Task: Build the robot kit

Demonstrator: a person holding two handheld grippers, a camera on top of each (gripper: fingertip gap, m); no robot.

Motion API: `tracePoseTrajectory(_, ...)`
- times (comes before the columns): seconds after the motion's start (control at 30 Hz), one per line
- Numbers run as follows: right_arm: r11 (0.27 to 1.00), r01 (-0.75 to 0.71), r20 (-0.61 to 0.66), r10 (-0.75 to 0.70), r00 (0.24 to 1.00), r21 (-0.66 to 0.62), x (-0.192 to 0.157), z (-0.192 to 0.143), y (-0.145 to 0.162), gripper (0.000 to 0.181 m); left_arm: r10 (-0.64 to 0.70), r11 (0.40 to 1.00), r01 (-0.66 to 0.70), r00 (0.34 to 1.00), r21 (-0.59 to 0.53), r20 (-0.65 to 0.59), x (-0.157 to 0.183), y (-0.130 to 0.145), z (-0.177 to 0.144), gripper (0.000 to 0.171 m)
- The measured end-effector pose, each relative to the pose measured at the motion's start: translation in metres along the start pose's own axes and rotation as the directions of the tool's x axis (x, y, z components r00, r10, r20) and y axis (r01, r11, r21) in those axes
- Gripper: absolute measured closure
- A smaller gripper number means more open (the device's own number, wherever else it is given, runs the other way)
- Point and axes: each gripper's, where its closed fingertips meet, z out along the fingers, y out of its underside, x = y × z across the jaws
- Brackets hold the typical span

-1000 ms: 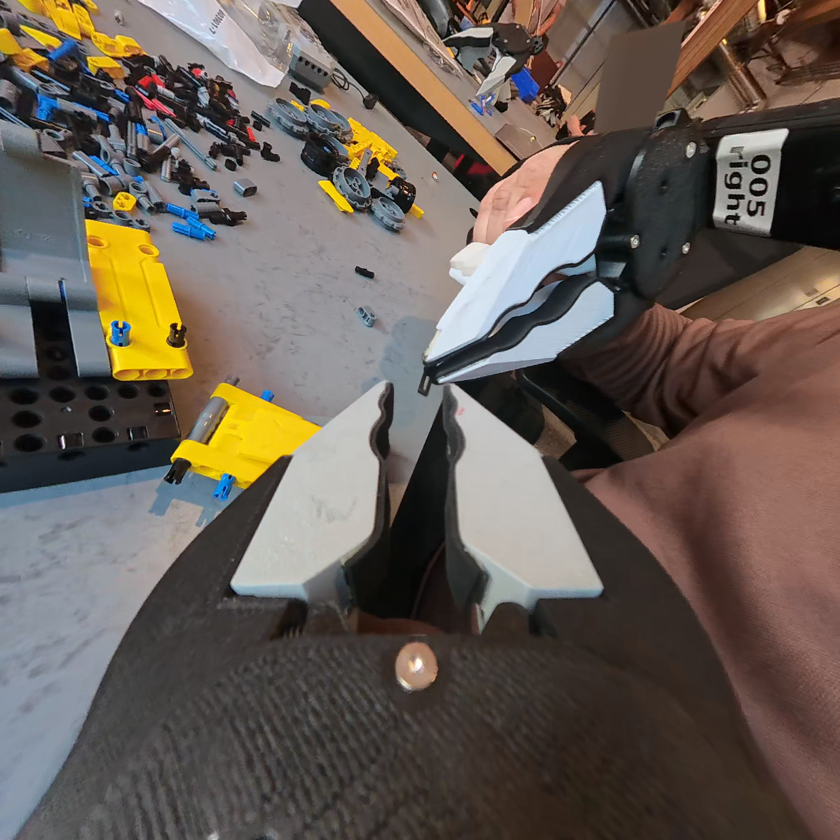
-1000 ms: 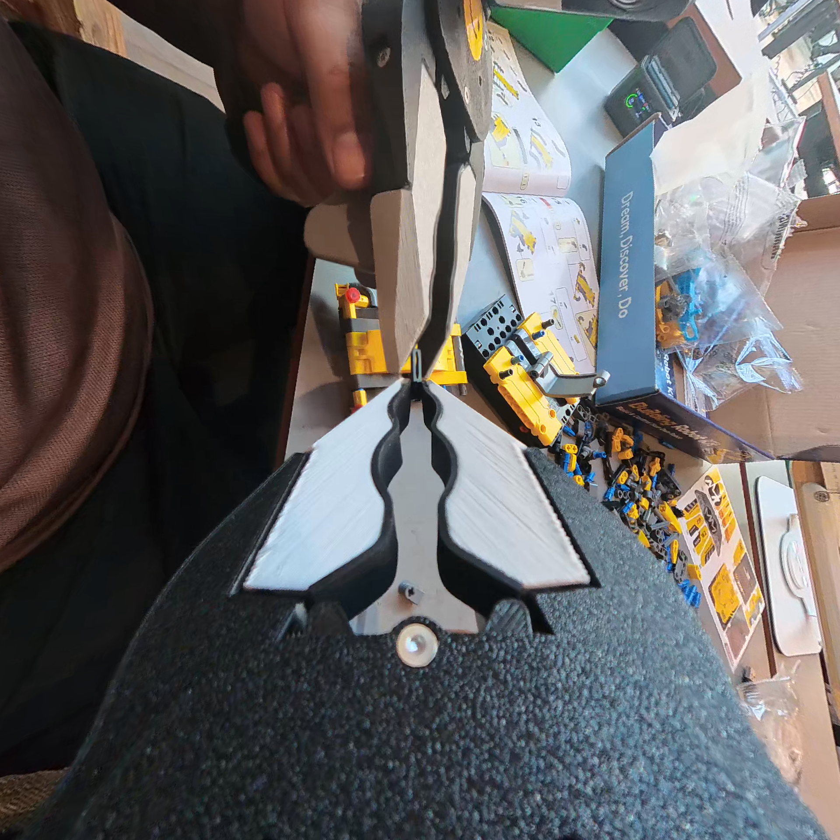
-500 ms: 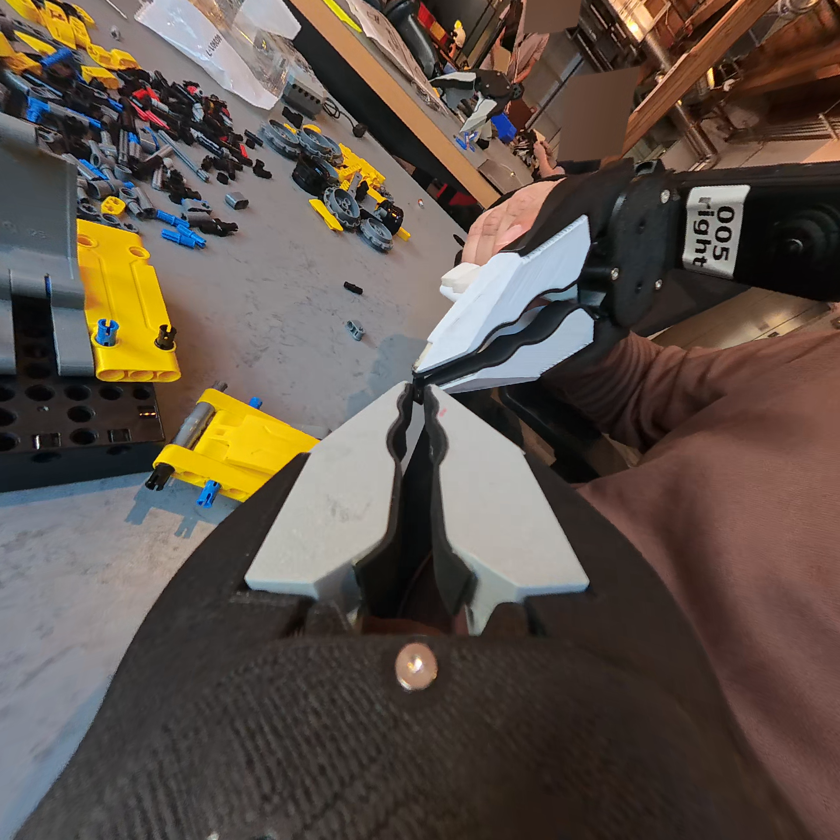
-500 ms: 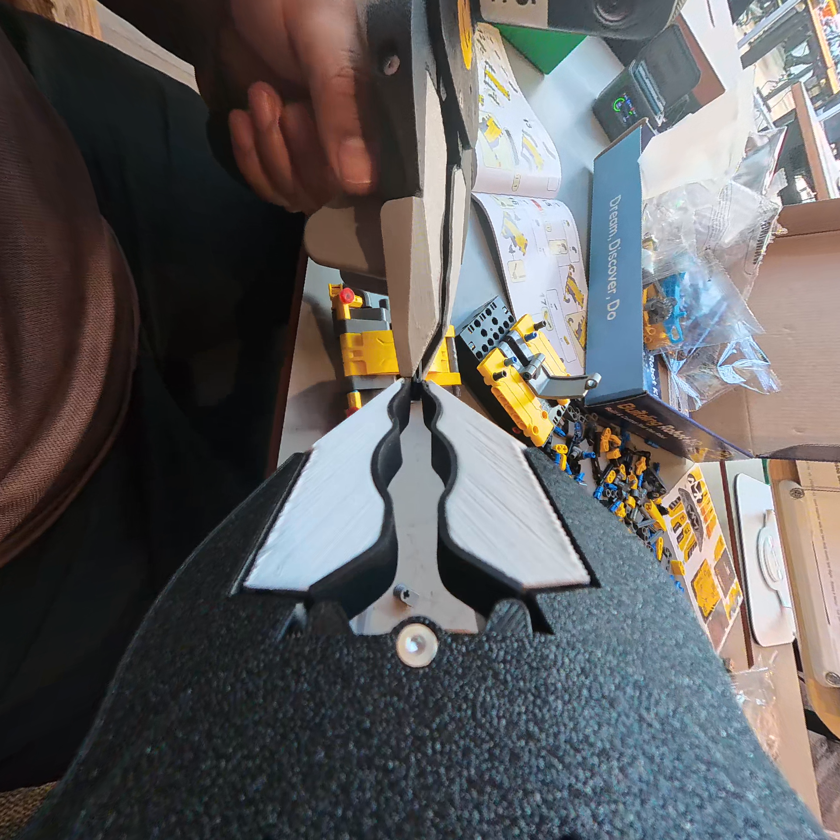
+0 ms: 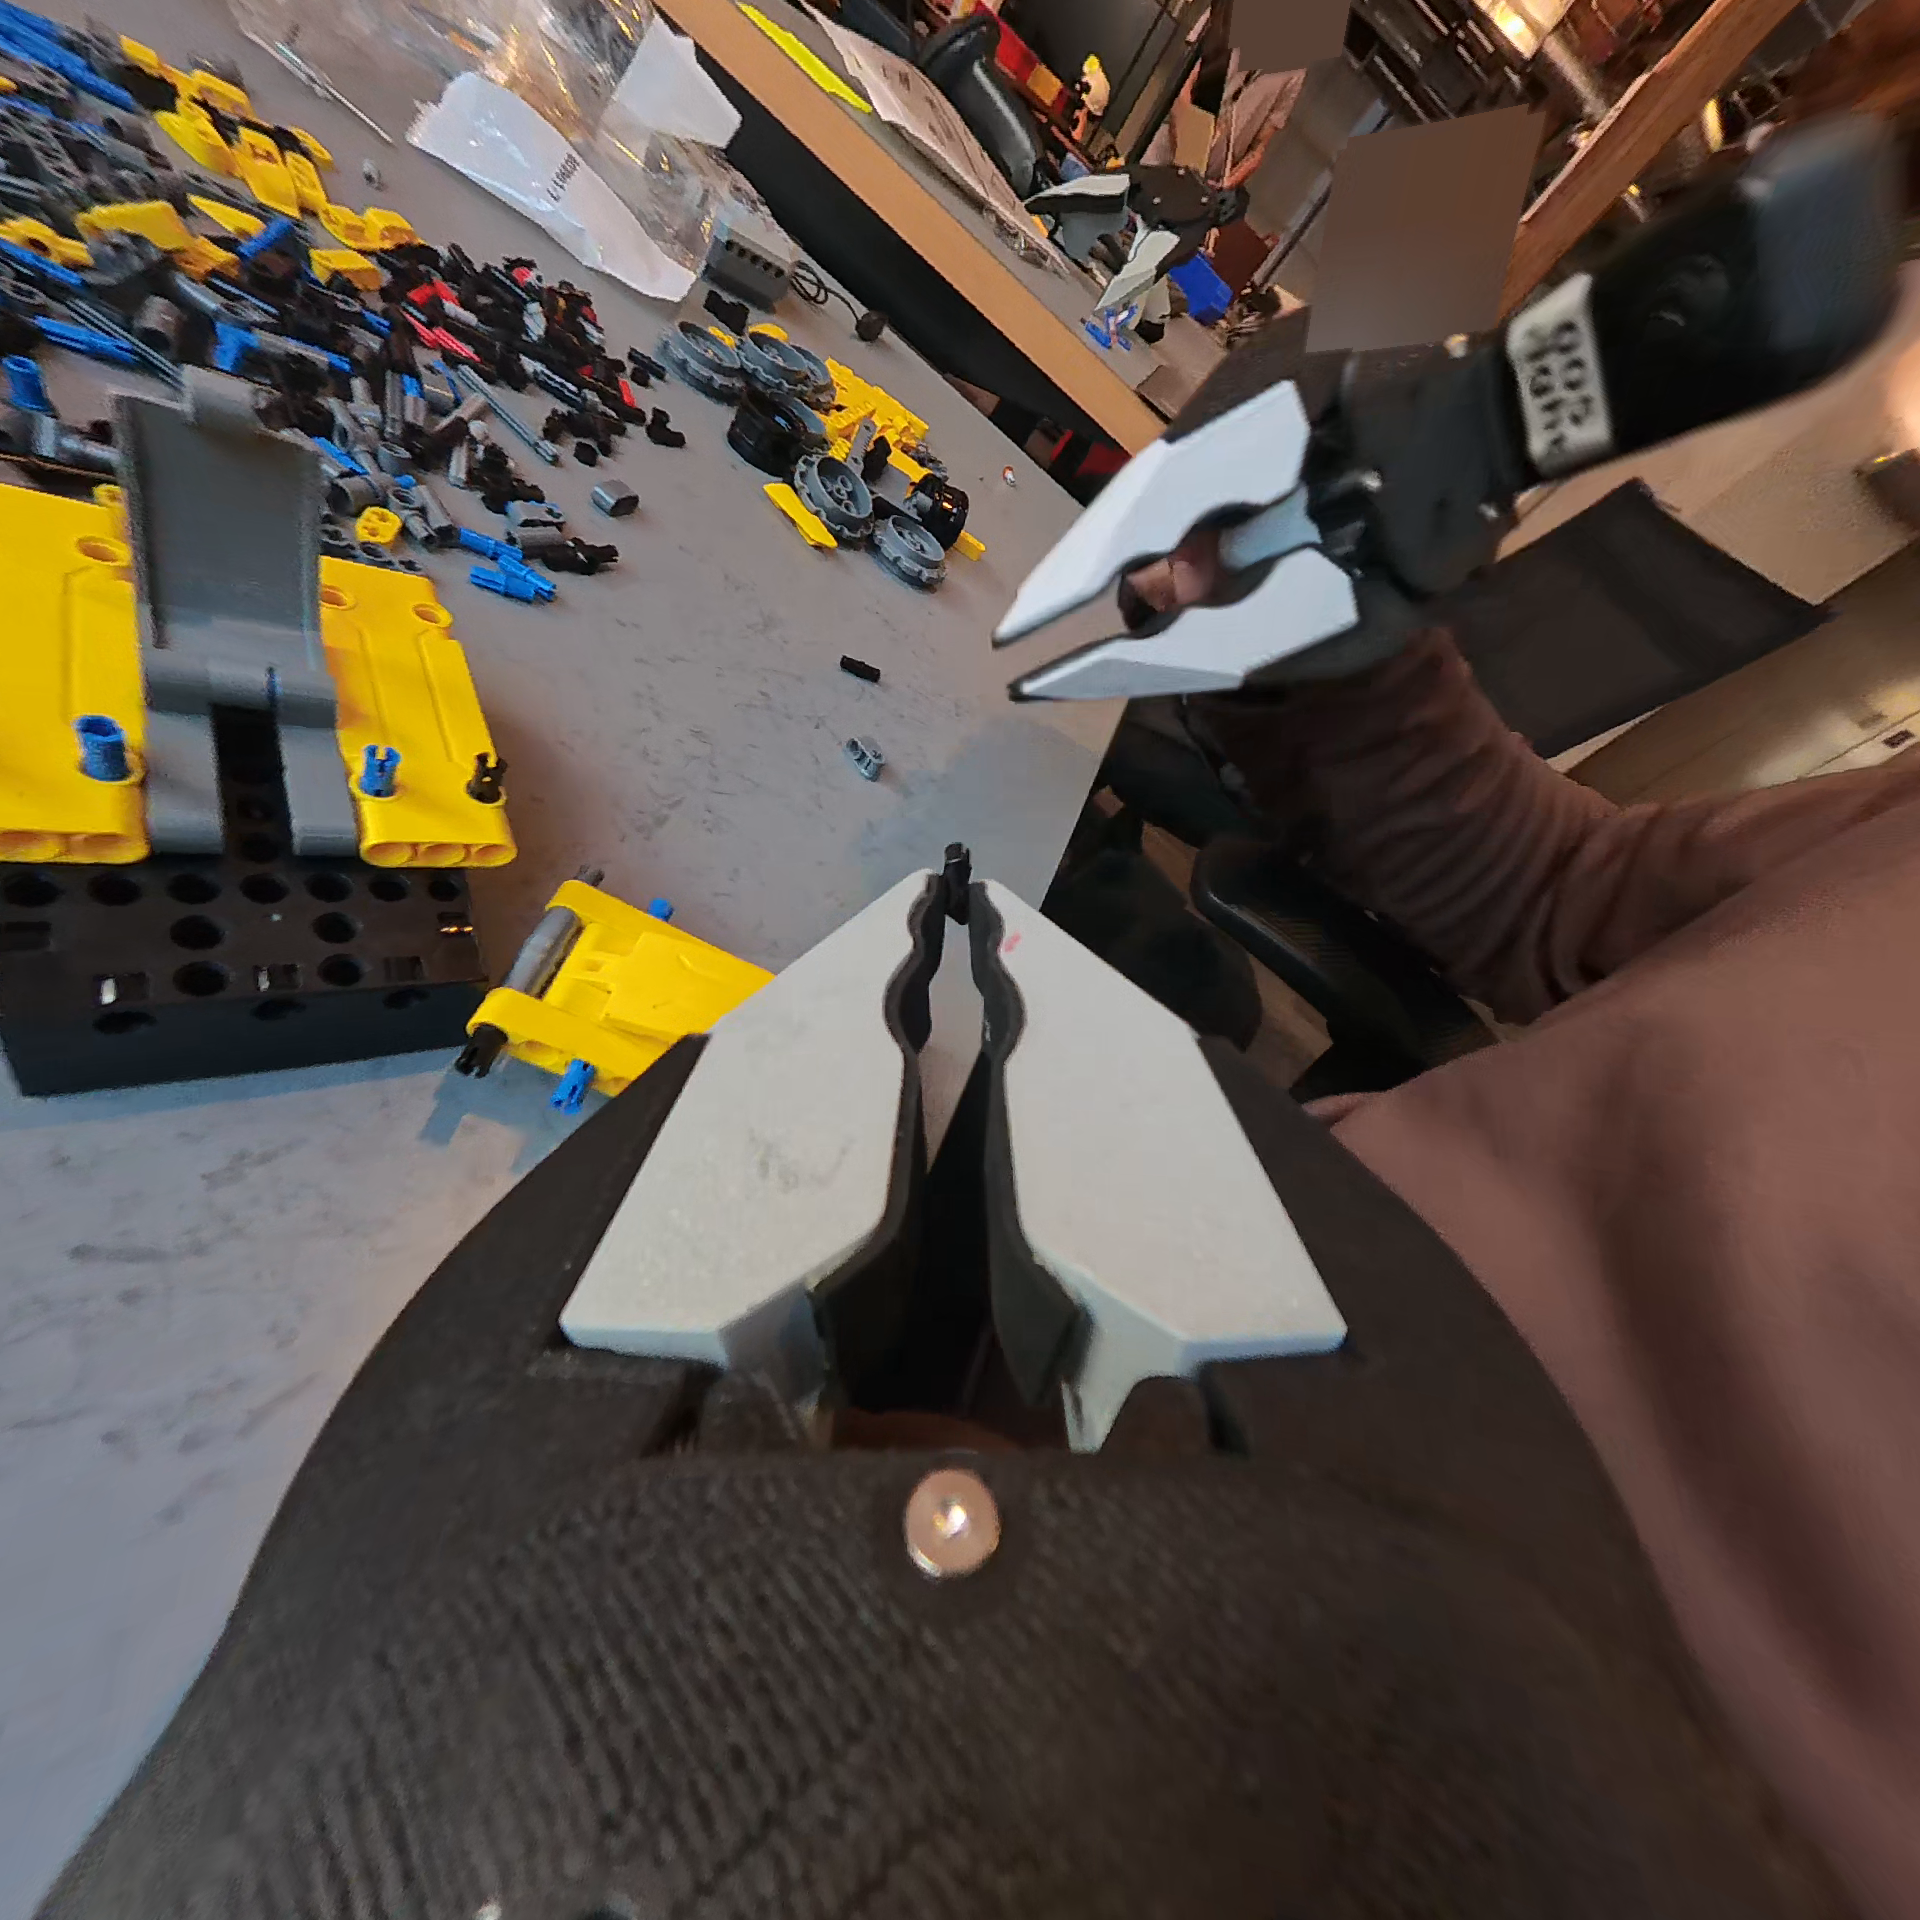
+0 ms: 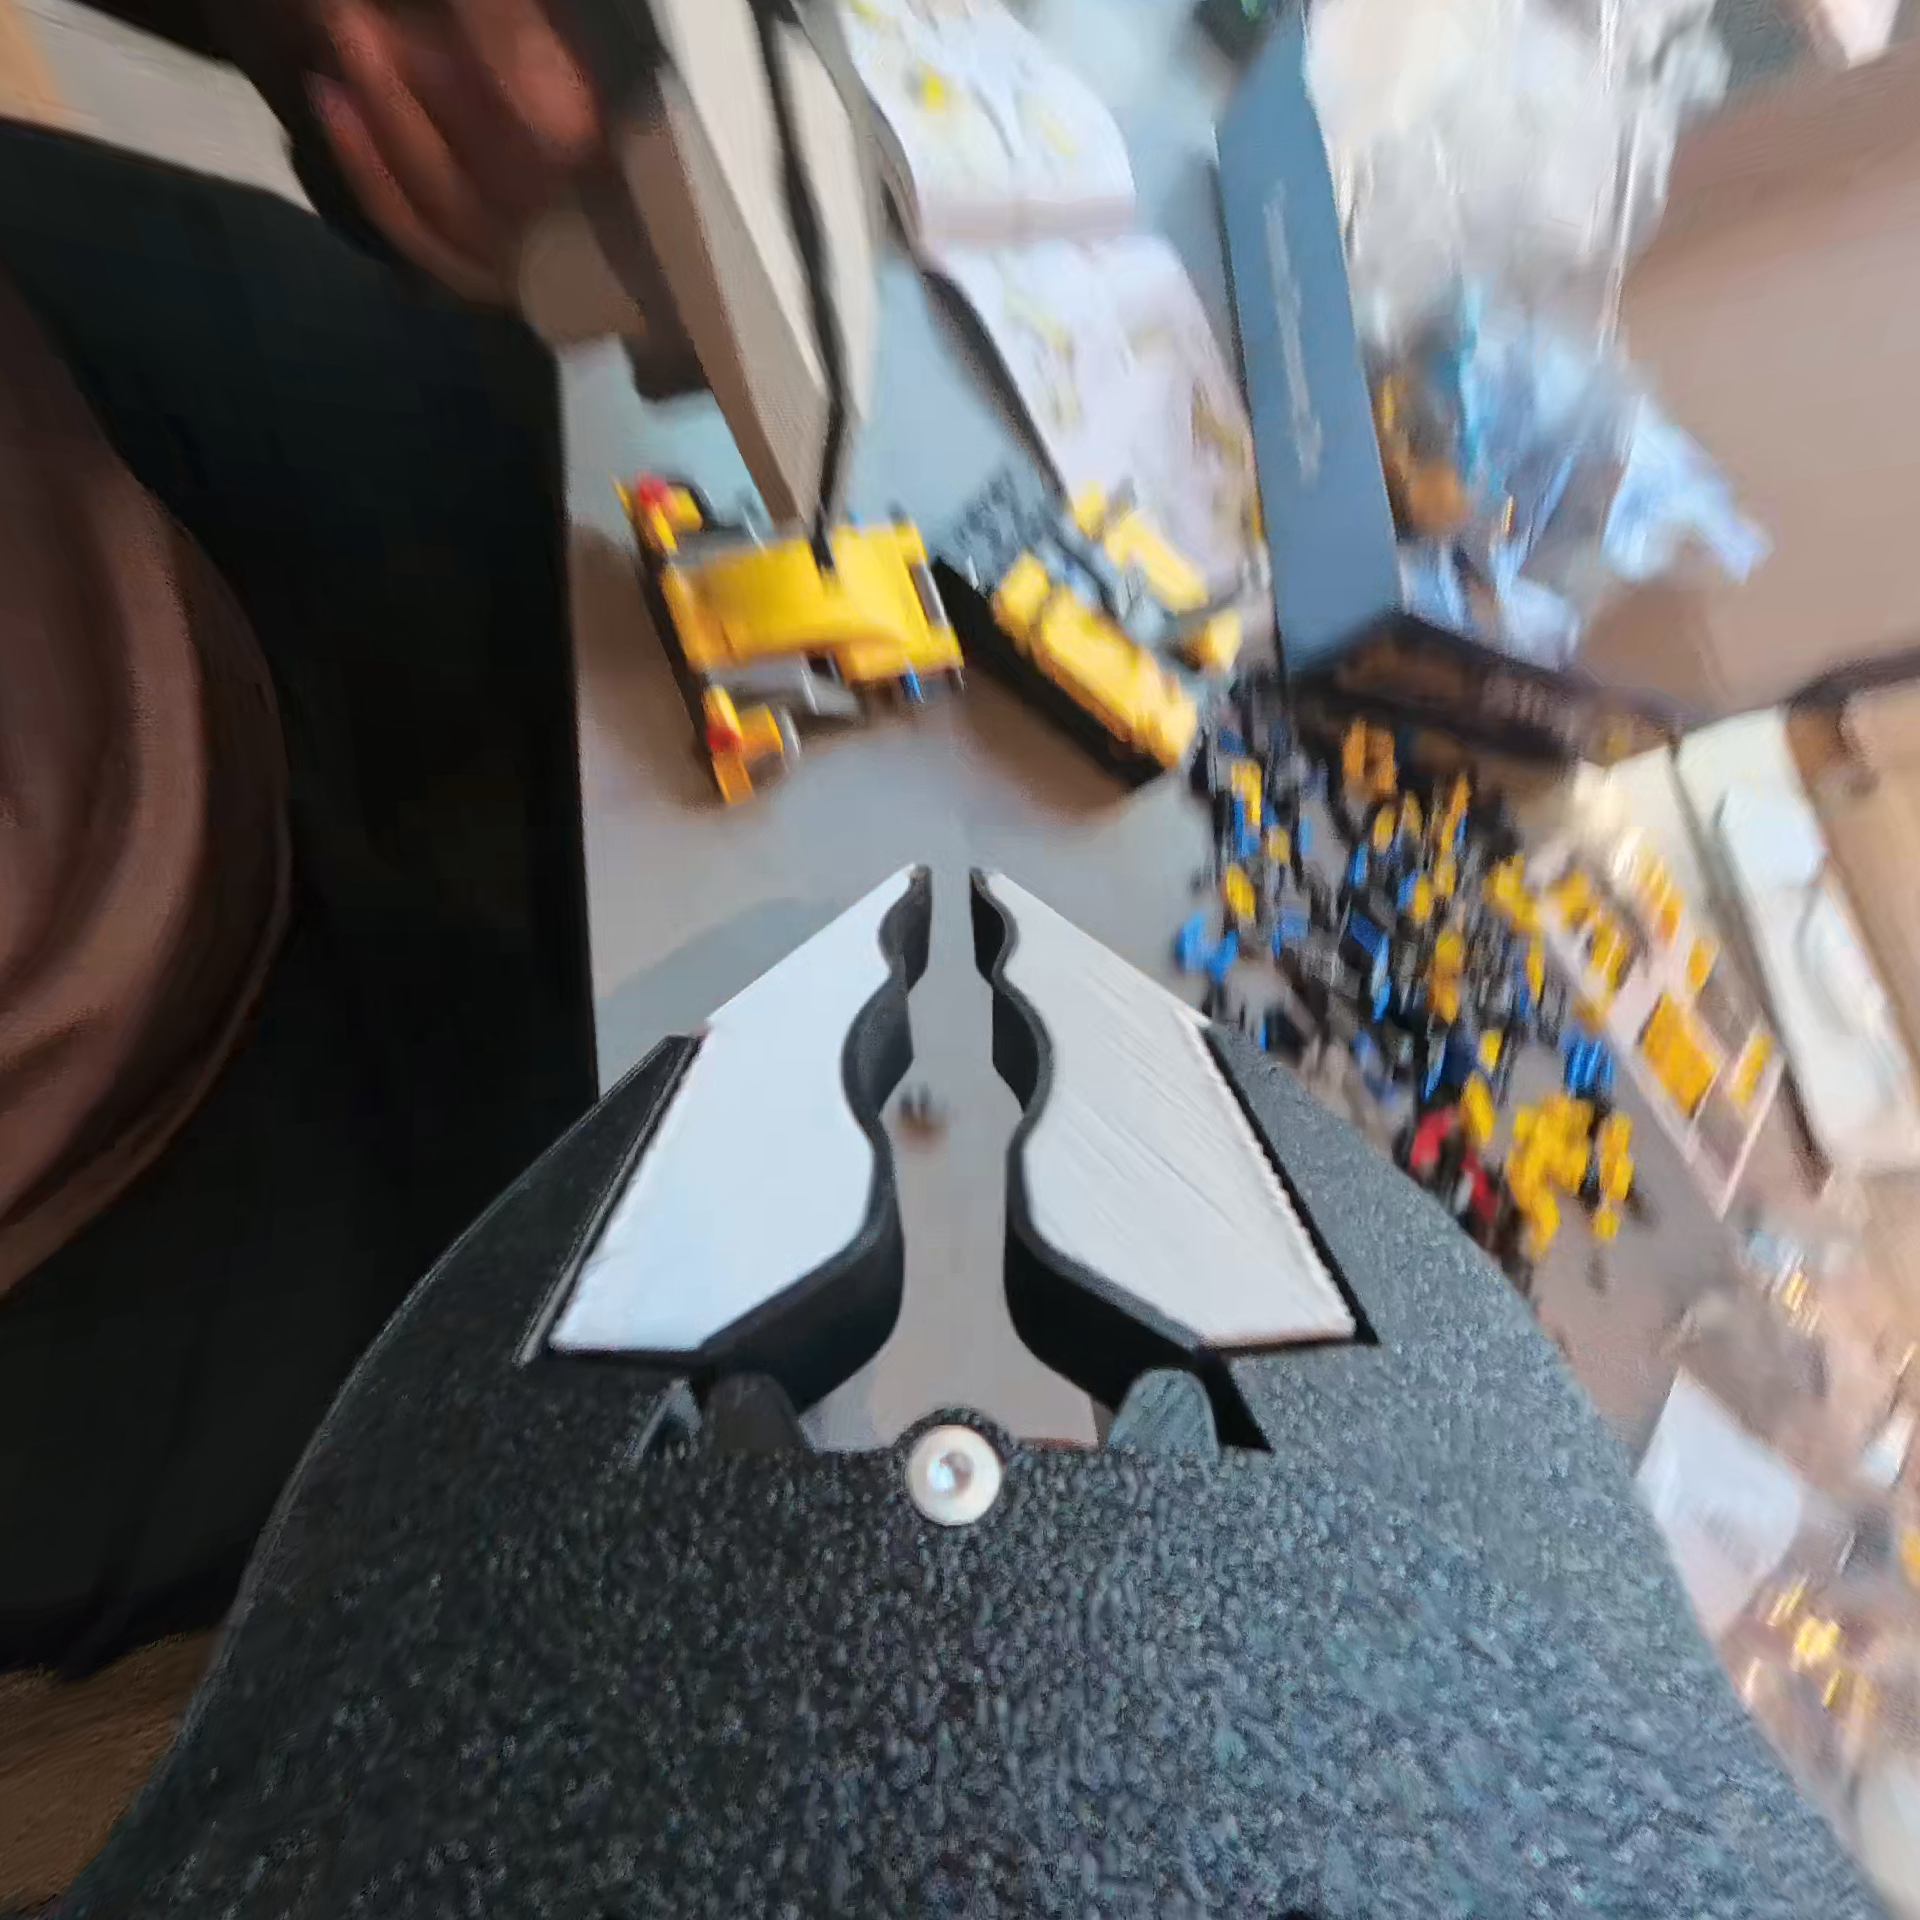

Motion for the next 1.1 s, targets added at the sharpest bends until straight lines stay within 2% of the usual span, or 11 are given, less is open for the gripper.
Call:
tracePoseTrajectory(0.1, 0.976, -0.185, 0.032, 0.190, 0.981, -0.116, 0.006, -0.017, 0.057, 0.167, 0.011, 1.000, -0.011, 1.000, 0.000, 0.026, -0.006, 0.003, -0.011, 0.170)
tracePoseTrajectory(0.2, 0.966, -0.198, 0.088, 0.215, 0.973, -0.169, 0.001, -0.017, 0.080, 0.166, 0.008, 1.000, -0.008, 0.999, -0.002, 0.042, -0.010, 0.006, -0.017, 0.170)
tracePoseTrajectory(0.4, 0.983, -0.104, 0.288, 0.146, 0.946, -0.154, -0.007, 0.013, 0.063, 0.159, 0.021, 1.000, -0.020, 0.999, -0.010, 0.044, -0.007, 0.008, -0.014, 0.170)
tracePoseTrajectory(0.6, 0.963, -0.153, 0.446, 0.239, 0.863, -0.220, -0.018, 0.020, 0.068, 0.154, -0.008, 1.000, 0.009, 1.000, -0.016, 0.023, -0.004, 0.018, -0.013, 0.170)
tracePoseTrajectory(0.7, 0.957, -0.175, 0.430, 0.262, 0.864, -0.229, -0.023, 0.010, 0.070, 0.159, -0.007, 1.000, 0.008, 1.000, -0.021, 0.017, -0.003, 0.019, -0.013, 0.170)
tracePoseTrajectory(0.83, 0.951, -0.228, 0.336, 0.289, 0.896, -0.207, -0.016, 0.002, 0.074, 0.162, -0.015, 1.000, 0.015, 1.000, -0.017, 0.010, -0.004, 0.018, -0.014, 0.170)
tracePoseTrajectory(0.97, 0.937, -0.261, 0.313, 0.327, 0.892, -0.233, -0.020, -0.003, 0.084, 0.162, -0.019, 1.000, 0.020, 1.000, -0.018, 0.012, -0.004, 0.018, -0.013, 0.170)
tracePoseTrajectory(1.1, 0.932, -0.289, 0.323, 0.349, 0.880, -0.220, -0.035, -0.008, 0.081, 0.165, 0.000, 1.000, 0.000, 1.000, -0.019, 0.021, -0.002, 0.018, -0.013, 0.170)
